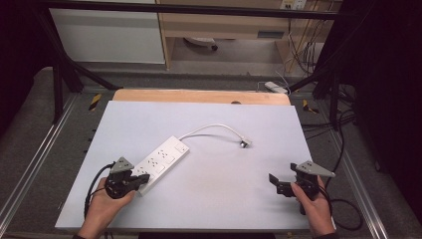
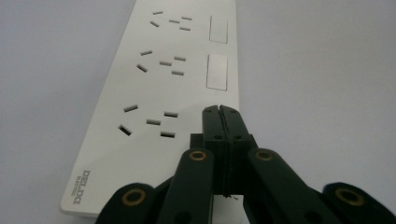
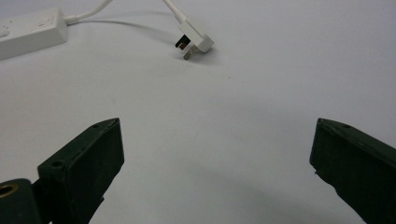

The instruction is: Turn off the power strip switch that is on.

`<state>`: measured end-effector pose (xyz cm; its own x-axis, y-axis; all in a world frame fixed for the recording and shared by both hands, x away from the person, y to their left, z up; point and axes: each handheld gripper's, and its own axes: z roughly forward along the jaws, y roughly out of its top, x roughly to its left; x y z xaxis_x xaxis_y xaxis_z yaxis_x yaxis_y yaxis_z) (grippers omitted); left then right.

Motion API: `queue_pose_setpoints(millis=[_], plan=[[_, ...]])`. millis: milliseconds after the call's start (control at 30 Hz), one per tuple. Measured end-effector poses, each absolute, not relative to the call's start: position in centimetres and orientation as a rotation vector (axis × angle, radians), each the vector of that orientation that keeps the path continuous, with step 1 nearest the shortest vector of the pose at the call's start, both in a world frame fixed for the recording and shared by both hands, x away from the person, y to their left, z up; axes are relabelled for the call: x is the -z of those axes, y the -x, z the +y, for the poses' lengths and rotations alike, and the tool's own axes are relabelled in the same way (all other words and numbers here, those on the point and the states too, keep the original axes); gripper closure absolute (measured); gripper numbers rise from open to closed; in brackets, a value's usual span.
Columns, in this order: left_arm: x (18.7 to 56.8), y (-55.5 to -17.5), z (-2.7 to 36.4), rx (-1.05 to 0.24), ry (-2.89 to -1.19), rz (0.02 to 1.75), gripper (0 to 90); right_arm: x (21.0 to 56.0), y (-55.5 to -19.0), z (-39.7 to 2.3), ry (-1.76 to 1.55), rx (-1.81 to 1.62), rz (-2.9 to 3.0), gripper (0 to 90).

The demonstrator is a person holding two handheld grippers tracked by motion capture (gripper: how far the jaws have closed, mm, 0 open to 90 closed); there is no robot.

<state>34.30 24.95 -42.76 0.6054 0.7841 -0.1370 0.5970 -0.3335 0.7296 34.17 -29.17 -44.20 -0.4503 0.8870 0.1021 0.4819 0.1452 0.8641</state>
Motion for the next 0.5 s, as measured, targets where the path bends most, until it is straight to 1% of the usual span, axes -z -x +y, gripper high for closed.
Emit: queue_pose_setpoints(millis=[500], plan=[[42.96, -34.28, 25.15, -0.287, -2.054, 1.098, 90.0, 44.20, -34.15, -29.12, -1.308, -1.244, 1.994, 3.4]])
